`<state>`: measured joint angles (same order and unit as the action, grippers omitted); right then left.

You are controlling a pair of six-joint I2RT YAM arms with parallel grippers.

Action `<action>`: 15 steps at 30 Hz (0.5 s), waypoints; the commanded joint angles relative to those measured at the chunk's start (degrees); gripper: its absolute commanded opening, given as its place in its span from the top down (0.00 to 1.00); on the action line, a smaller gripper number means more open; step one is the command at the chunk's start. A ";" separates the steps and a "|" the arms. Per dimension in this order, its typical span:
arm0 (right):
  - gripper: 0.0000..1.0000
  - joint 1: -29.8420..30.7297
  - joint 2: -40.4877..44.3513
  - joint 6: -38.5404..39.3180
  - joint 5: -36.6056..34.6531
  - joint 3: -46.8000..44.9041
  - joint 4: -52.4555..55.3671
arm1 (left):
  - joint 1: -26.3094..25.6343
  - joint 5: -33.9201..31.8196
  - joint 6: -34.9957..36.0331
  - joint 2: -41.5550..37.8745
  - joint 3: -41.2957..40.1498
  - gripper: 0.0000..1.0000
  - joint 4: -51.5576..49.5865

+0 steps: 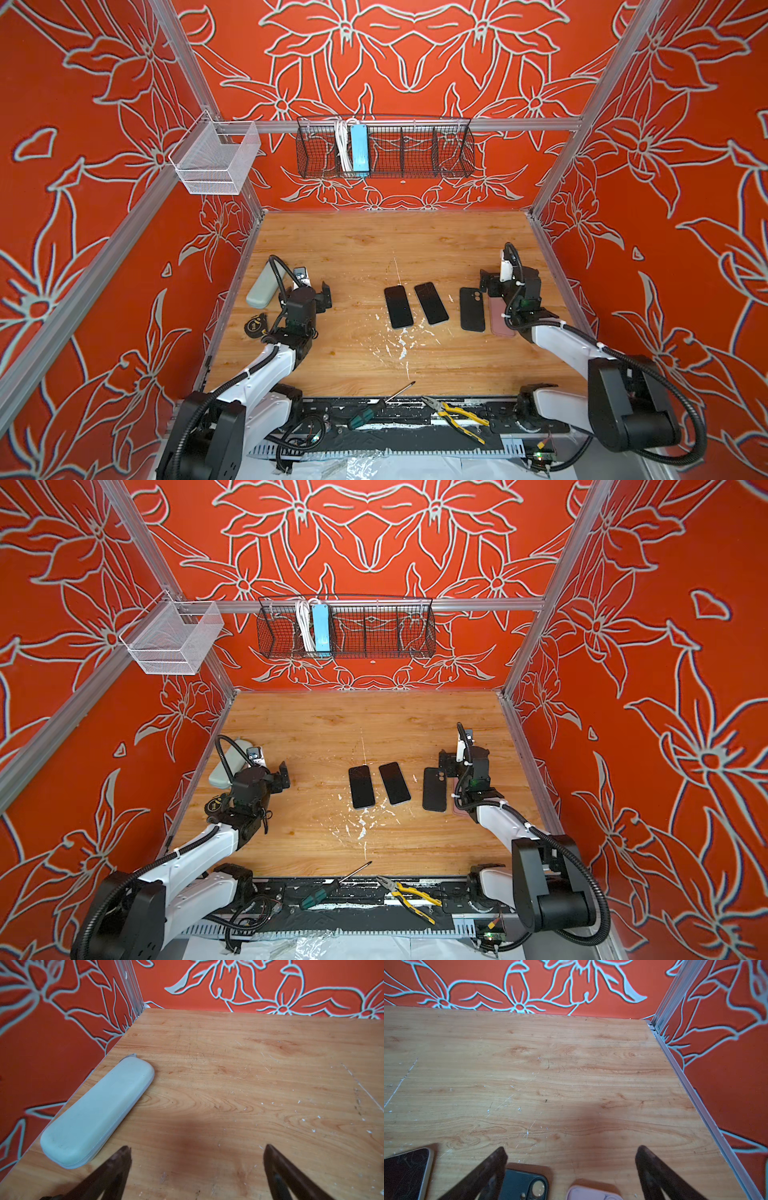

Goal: Take the phone out of the phone case
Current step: Reset both arms

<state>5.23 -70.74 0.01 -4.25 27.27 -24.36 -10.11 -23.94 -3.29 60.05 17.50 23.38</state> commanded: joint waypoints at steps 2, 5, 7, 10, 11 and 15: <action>0.02 1.01 0.66 1.77 -0.65 0.67 -1.54 | 0.52 0.30 3.65 3.38 -0.60 0.03 7.99; 0.02 1.21 1.26 1.66 -1.15 0.16 -1.62 | 0.70 0.83 4.16 5.83 -0.62 0.03 10.17; 0.02 1.18 2.00 1.69 -1.70 0.02 -0.33 | 0.87 0.29 4.17 7.19 -0.50 0.03 11.16; 0.02 1.24 2.80 3.59 -3.31 -2.27 0.50 | 1.31 0.21 4.46 9.20 -0.41 0.03 13.13; 0.02 1.21 2.73 3.52 -3.73 -4.03 -2.11 | 1.54 0.11 4.51 9.85 -0.35 0.03 13.78; 0.02 1.20 -0.27 4.68 -3.76 -9.50 -15.35 | 3.16 1.87 3.58 13.86 1.00 0.03 14.34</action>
<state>6.09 -69.12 2.13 -6.61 19.94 -31.73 -7.94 -23.14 0.03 71.92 17.30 34.81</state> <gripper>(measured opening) 0.976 0.974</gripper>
